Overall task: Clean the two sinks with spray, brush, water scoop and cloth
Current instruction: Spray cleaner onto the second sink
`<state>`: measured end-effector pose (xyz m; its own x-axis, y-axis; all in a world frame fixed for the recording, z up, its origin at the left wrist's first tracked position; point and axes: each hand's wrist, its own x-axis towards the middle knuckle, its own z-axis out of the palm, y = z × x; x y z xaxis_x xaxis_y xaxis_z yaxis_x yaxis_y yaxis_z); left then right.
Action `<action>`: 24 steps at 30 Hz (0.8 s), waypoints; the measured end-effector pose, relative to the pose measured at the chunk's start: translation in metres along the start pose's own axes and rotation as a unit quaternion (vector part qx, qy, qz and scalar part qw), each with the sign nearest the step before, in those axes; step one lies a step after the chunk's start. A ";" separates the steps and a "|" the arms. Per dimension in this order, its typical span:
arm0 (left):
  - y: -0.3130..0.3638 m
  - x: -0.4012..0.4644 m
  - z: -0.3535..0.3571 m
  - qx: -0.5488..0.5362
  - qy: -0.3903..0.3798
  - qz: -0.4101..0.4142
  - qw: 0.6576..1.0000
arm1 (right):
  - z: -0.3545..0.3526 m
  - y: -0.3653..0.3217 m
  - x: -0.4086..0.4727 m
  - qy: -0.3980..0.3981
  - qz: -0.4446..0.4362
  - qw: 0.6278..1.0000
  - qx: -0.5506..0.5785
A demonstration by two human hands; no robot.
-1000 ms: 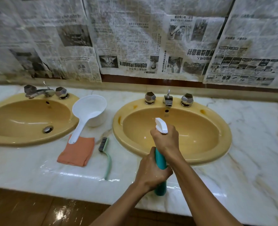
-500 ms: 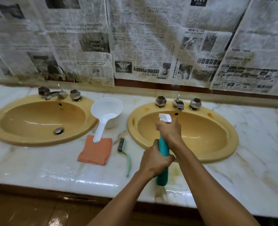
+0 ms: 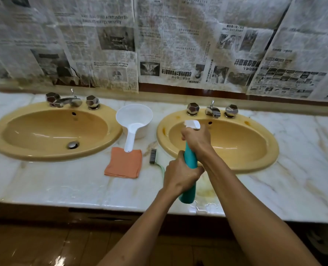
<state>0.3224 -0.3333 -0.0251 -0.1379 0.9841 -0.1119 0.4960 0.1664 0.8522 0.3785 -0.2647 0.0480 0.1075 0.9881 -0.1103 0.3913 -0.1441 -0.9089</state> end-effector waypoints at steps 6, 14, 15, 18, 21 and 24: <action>-0.015 -0.037 0.001 -0.044 -0.021 -0.006 0.999 | 0.006 0.011 -0.031 -0.035 0.036 0.998 -0.026; -0.037 -0.068 0.020 -0.039 -0.046 0.017 0.998 | 0.003 0.047 -0.058 0.004 0.055 0.998 -0.003; -0.039 -0.070 0.023 -0.032 -0.053 0.023 0.998 | 0.001 0.051 -0.062 0.017 0.057 0.998 0.000; -0.043 -0.079 0.030 -0.030 -0.068 0.048 0.996 | -0.009 0.063 -0.073 0.049 0.057 0.997 -0.008; -0.047 -0.087 0.037 -0.062 -0.070 0.087 0.992 | -0.014 0.072 -0.086 0.067 0.002 0.998 -0.005; -0.054 -0.095 0.048 -0.093 -0.075 0.121 0.985 | -0.021 0.082 -0.100 0.088 -0.031 0.995 -0.022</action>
<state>0.3501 -0.4332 -0.0846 0.1010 0.9939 0.0436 0.3315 -0.0749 0.9405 0.4194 -0.3767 -0.0072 0.2387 0.9708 0.0222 0.4420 -0.0883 -0.8926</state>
